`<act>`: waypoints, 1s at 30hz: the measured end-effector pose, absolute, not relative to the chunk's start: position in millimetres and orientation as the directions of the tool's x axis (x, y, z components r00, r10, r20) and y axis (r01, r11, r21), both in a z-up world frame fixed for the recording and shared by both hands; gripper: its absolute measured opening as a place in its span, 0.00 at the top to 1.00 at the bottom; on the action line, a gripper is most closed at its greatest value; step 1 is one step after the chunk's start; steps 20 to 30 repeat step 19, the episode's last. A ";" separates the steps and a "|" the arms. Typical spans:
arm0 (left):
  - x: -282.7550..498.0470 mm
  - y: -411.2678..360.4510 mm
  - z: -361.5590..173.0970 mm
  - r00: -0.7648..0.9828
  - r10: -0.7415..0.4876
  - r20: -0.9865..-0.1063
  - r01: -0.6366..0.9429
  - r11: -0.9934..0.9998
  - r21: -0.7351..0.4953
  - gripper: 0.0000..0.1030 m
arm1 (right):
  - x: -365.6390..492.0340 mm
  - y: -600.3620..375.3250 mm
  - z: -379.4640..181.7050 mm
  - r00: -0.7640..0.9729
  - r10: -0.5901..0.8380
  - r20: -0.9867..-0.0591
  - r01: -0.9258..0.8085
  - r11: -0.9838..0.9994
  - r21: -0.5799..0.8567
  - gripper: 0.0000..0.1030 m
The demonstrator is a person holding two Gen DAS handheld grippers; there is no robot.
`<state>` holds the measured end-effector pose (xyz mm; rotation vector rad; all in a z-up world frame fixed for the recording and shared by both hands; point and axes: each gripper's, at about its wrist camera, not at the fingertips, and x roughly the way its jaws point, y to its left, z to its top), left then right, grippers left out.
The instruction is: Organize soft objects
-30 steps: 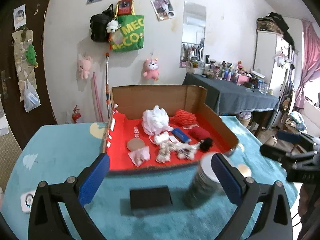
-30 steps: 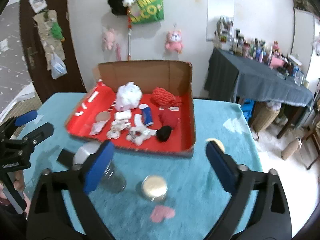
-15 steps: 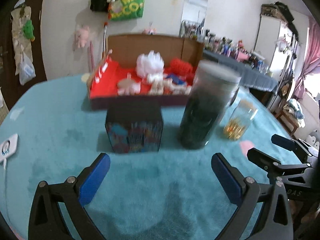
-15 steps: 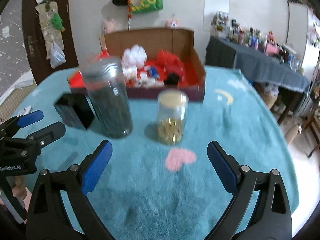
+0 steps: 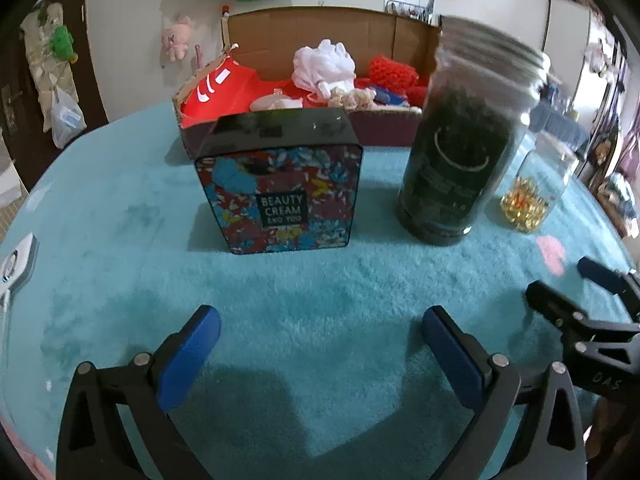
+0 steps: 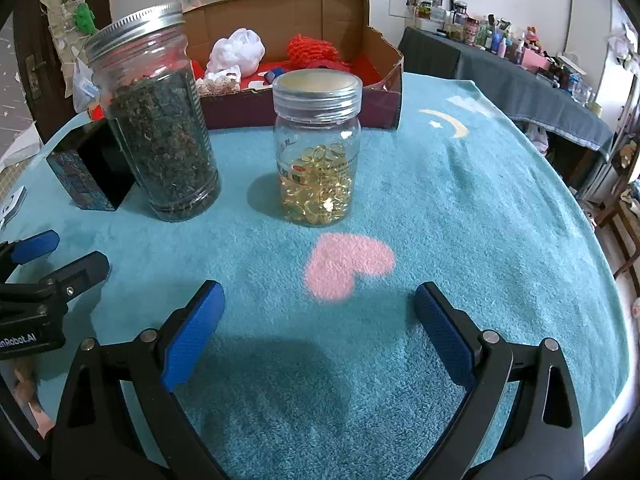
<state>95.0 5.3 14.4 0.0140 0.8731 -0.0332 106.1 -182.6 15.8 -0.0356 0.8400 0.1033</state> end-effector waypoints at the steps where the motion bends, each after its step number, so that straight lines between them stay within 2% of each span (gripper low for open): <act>1: 94.6 4.8 14.6 0.643 -0.020 -0.766 0.033 0.999 0.001 0.00 | 105.0 -182.0 15.6 0.665 0.073 -0.743 -0.104 0.995 0.005 0.05; 30: 91.5 5.0 14.4 0.647 -0.019 -0.762 0.029 1.000 -0.001 0.00 | 104.2 -183.1 15.8 0.664 0.066 -0.744 -0.089 0.996 0.009 0.05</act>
